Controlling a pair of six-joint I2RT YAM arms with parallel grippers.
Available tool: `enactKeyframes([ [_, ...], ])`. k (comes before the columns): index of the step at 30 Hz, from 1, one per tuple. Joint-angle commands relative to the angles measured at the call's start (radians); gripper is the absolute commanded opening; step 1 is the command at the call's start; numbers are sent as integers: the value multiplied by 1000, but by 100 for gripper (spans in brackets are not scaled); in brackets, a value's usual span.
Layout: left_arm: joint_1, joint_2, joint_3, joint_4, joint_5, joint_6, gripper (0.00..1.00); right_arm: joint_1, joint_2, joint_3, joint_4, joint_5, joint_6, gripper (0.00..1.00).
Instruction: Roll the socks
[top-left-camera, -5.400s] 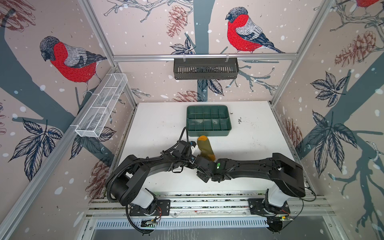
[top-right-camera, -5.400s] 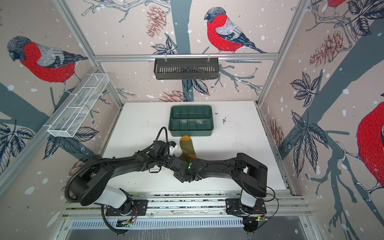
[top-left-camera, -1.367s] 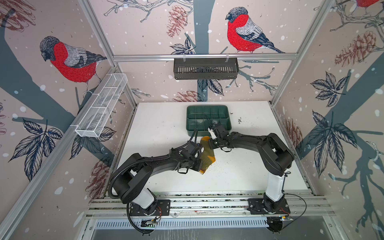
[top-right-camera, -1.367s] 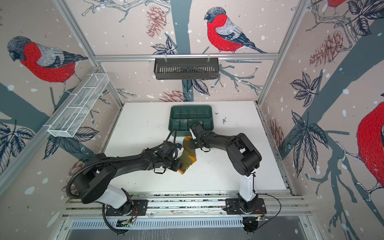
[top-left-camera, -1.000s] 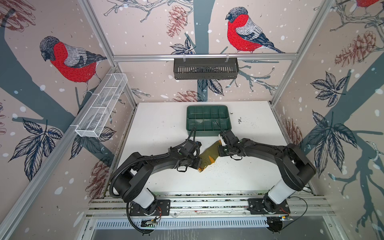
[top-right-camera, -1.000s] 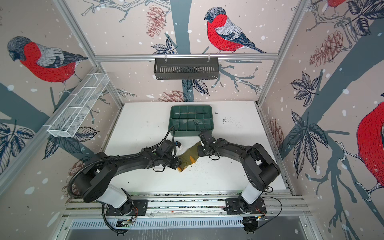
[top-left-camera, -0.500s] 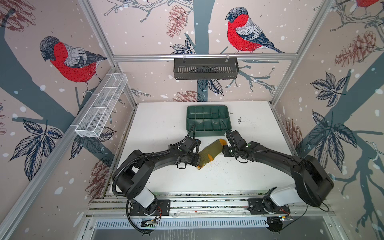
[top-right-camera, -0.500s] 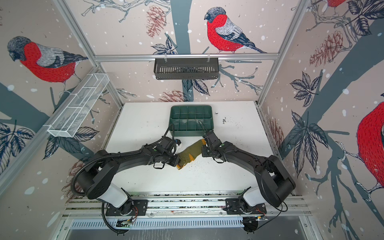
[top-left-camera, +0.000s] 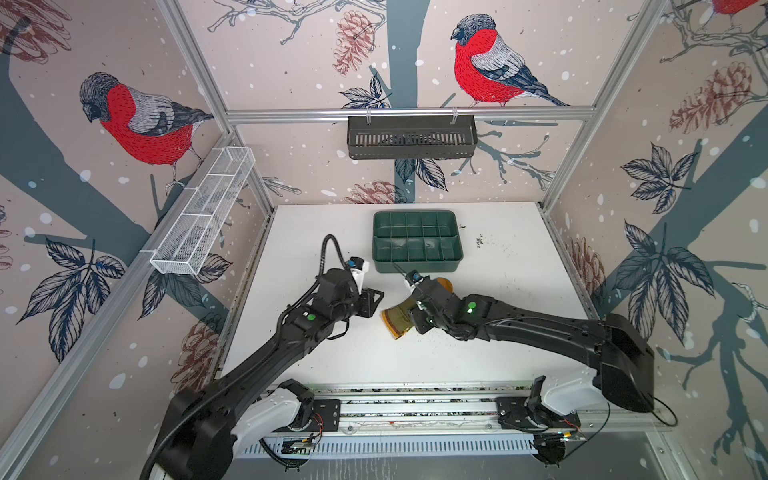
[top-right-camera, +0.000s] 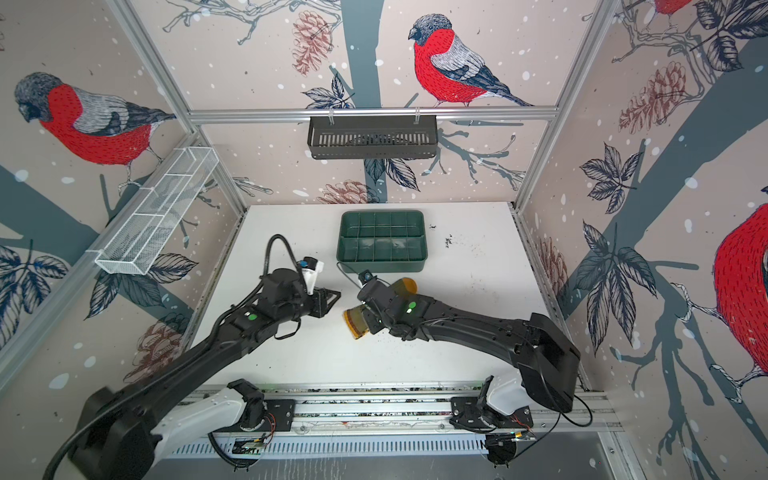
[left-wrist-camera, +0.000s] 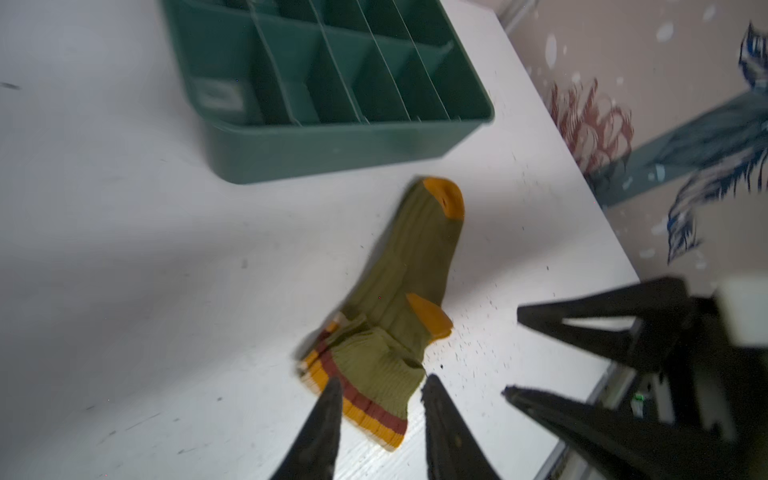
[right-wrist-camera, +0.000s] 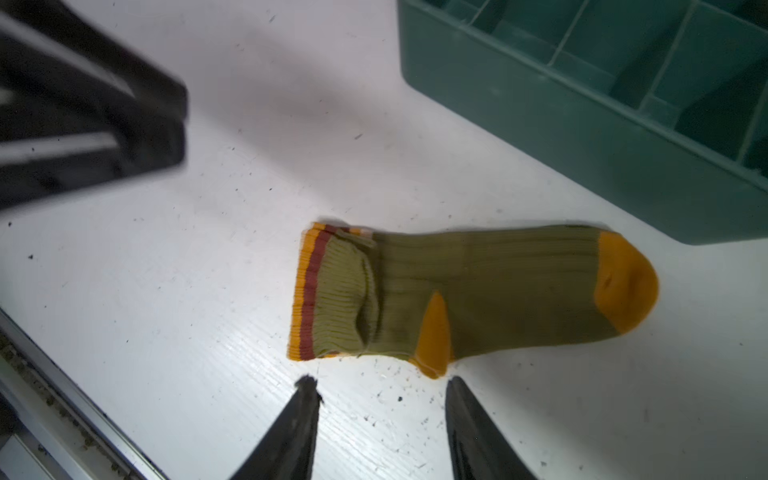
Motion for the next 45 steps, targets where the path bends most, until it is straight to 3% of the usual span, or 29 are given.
enactKeyframes([
  [1,45,-195,-41,29,-216,-90,41,55,100,66,-57,80,-6,51],
  [3,100,-277,-21,-29,-224,-92,45,88,183,126,-85,91,-10,52],
  [6,153,-285,31,-114,-195,-65,45,124,291,216,-142,87,-14,54],
  [18,185,-231,49,-64,-134,-37,45,169,517,398,-303,112,6,55],
  [26,192,-225,46,-58,-119,-21,45,160,578,459,-344,198,-8,55],
  [45,203,-232,28,-53,-107,-3,45,136,580,514,-367,187,-43,56],
])
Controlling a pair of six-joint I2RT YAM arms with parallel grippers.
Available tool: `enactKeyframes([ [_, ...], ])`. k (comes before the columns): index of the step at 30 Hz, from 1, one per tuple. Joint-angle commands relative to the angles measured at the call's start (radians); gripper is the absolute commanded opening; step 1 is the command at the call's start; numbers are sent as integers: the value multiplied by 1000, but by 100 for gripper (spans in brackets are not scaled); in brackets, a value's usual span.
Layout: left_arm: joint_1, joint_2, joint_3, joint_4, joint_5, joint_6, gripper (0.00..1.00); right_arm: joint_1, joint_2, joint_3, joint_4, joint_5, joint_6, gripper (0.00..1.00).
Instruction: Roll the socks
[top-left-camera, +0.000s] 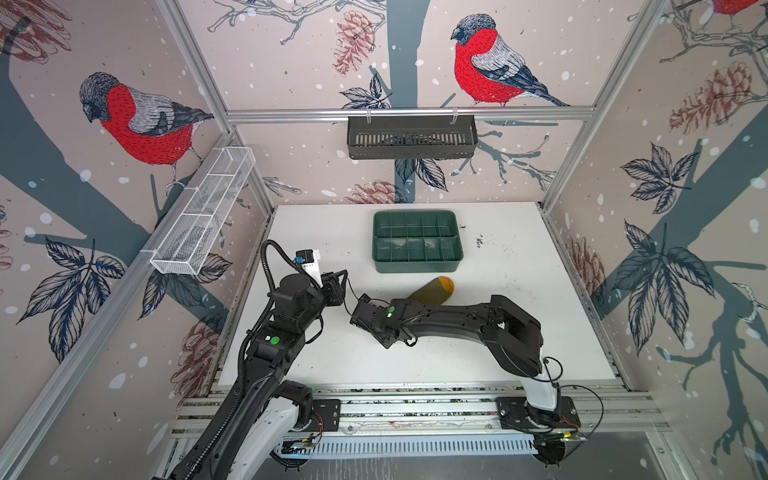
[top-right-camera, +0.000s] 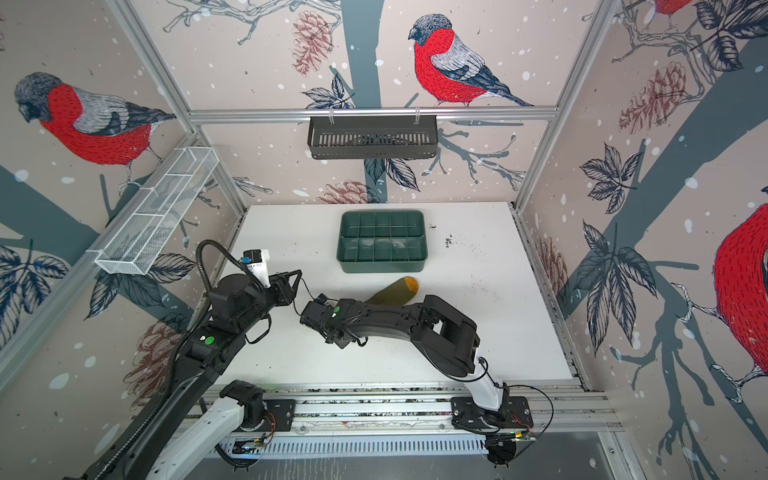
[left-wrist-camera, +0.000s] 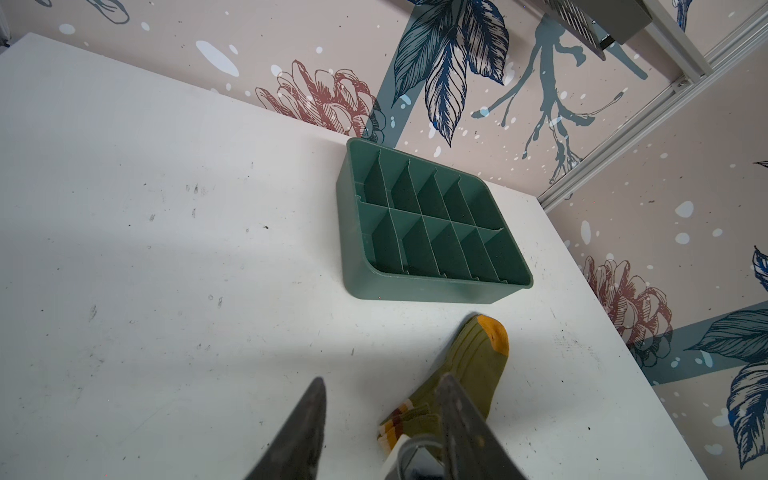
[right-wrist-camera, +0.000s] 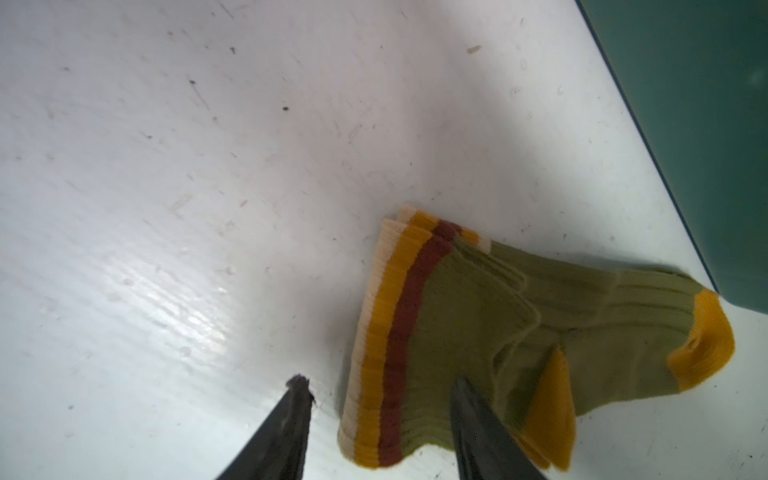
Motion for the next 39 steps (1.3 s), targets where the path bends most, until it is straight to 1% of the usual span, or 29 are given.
enactKeyframes([
  [1,5,-10,-4,15,5,14,45,-3,8,13,-20,5,-24,56],
  [12,10,-14,-7,19,11,21,45,-35,44,12,-35,-28,-35,56],
  [16,11,-13,-7,20,11,23,45,-45,53,-1,-27,-64,-41,56],
  [28,14,-8,-7,28,18,26,45,-117,39,-115,51,-185,-39,42],
  [30,15,-3,-7,30,20,26,45,-136,21,-139,77,-222,-39,39],
  [31,14,-1,-7,32,22,26,45,-145,12,-154,95,-244,-39,29],
  [32,14,0,-9,34,24,26,45,-159,-5,-175,117,-279,-39,23],
  [33,14,1,-9,36,24,26,45,-173,-18,-191,137,-316,-38,8],
  [34,14,1,-10,39,26,25,45,-188,-35,-212,162,-341,-35,3],
  [37,14,10,-11,41,33,26,45,-223,-77,-256,196,-396,-29,2],
  [39,14,19,-12,43,41,28,45,-249,-109,-289,235,-466,-27,2],
])
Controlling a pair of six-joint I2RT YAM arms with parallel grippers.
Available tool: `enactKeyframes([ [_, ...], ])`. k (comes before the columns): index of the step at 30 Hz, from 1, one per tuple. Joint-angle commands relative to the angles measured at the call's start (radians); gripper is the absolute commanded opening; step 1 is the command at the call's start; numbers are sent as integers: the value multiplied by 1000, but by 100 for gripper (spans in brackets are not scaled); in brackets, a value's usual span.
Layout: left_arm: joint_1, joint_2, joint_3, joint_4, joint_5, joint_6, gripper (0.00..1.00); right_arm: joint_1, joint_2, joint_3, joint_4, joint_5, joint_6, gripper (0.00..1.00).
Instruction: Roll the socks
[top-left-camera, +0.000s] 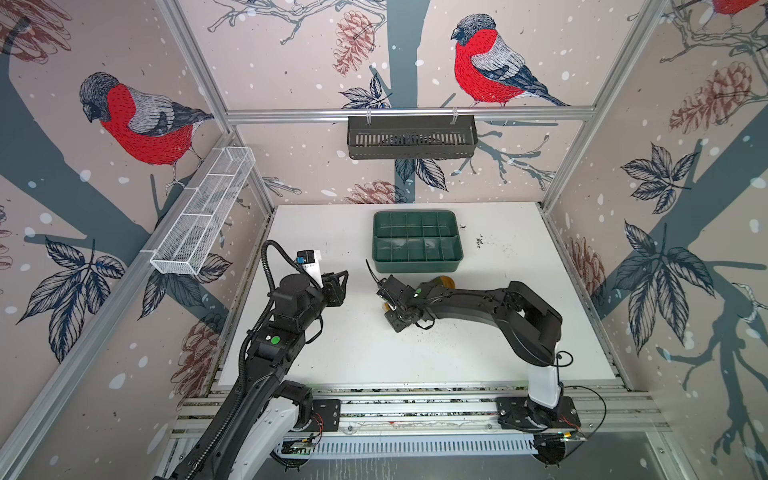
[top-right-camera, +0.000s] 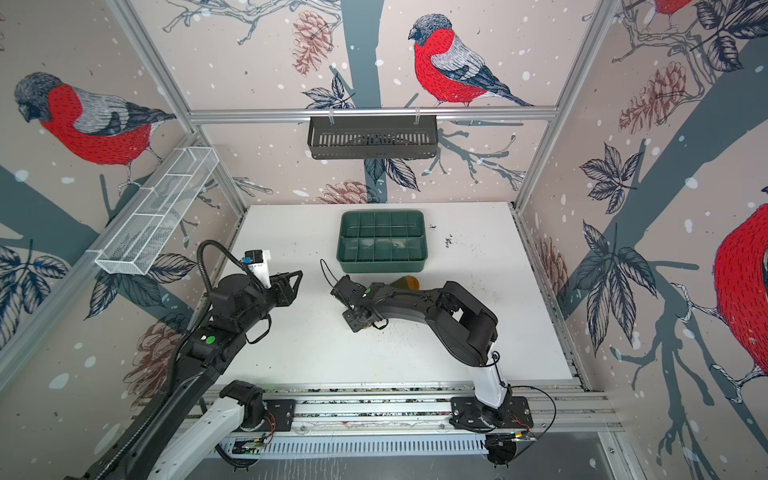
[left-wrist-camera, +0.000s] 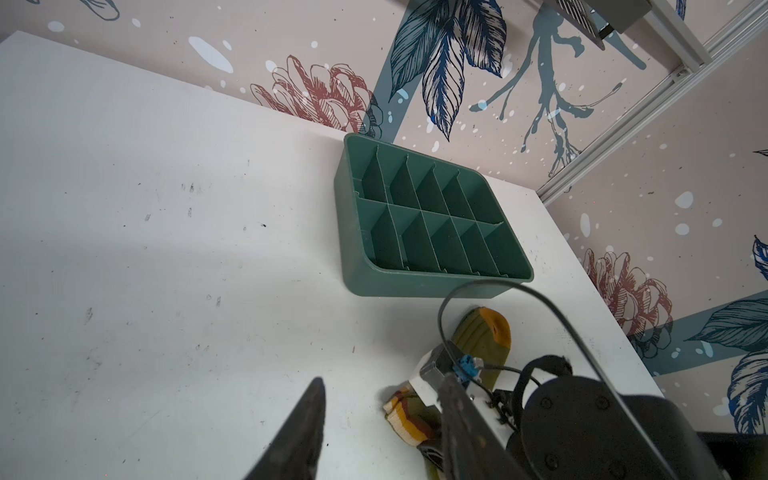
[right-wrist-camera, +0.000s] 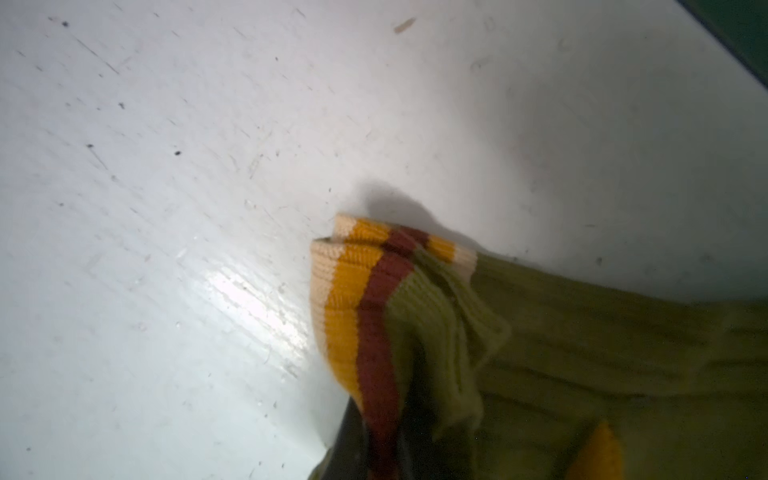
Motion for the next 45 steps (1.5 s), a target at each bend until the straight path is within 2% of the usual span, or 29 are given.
enactKeyframes([
  [1,1,12,-2,33,21,10,45,-42,-24,-63,-33,-183,18,2],
  [10,1,89,4,31,80,46,43,-228,-209,-272,226,-621,121,1],
  [18,-8,186,16,17,194,81,38,-306,-256,-401,461,-855,274,2],
  [24,-123,234,43,-44,96,103,37,-377,-264,-502,606,-922,373,2],
  [30,-221,312,80,-47,65,102,36,-415,-267,-564,698,-964,432,5],
  [36,-344,436,135,-39,7,101,35,-463,-254,-643,913,-1047,579,6],
  [45,-373,484,141,10,4,85,34,-462,-213,-756,1337,-1142,883,7],
])
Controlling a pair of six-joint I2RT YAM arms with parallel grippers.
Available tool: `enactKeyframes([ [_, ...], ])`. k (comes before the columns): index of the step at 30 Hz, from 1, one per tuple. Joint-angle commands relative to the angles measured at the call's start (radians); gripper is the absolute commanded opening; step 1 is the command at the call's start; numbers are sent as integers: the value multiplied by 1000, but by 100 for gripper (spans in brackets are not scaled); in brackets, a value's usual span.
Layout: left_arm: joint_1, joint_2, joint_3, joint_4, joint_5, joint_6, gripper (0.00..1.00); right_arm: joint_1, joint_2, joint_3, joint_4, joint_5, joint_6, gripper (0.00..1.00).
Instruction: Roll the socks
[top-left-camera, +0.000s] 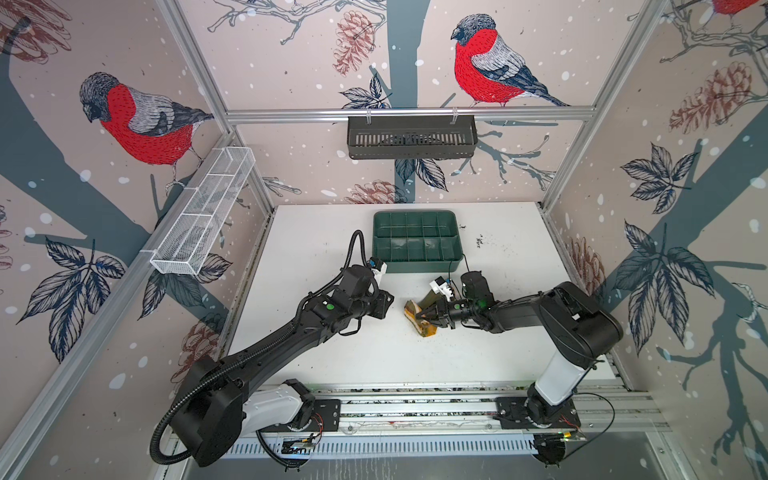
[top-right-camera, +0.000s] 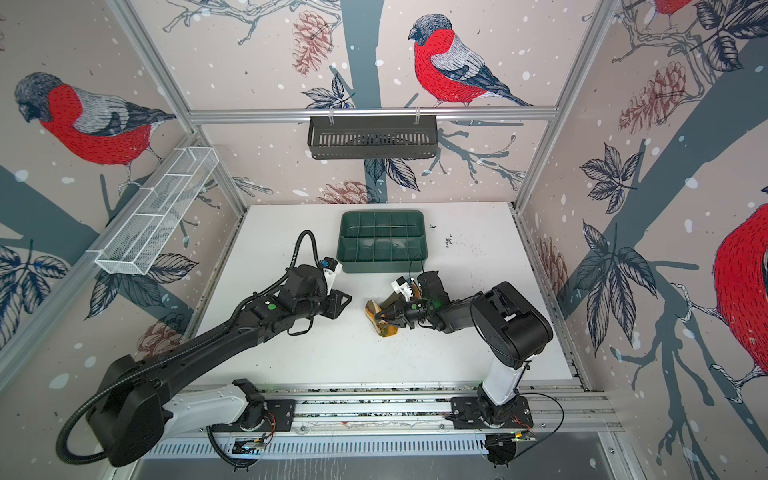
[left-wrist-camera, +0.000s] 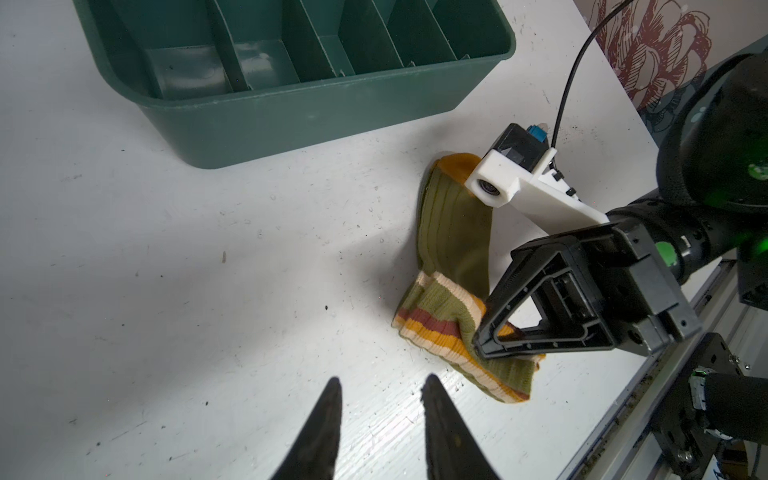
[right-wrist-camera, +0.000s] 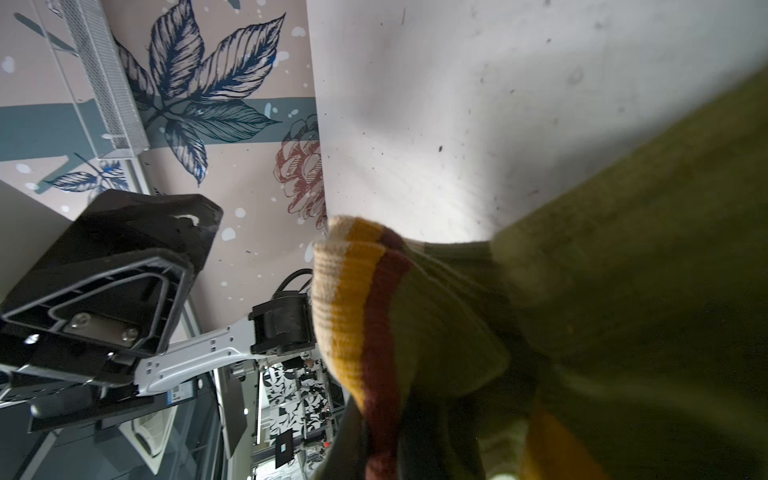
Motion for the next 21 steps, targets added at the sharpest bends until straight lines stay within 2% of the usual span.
enactKeyframes([
  [1,-5,9,9,39,-17,0,34,11,34,-36,340,-64,229,7],
  [3,-8,13,9,42,-17,-2,34,18,84,-56,515,-74,343,6],
  [7,-15,22,9,49,-12,-2,34,21,111,-45,368,-35,218,6],
  [10,-27,36,9,61,-6,-5,34,20,94,-46,313,-8,176,6],
  [11,-34,42,11,65,-6,-7,33,18,82,-41,268,3,143,6],
  [16,-85,108,18,112,1,-21,33,12,-5,62,-211,119,-165,10],
  [21,-124,180,39,156,5,-32,32,-7,-8,86,-342,151,-256,11],
])
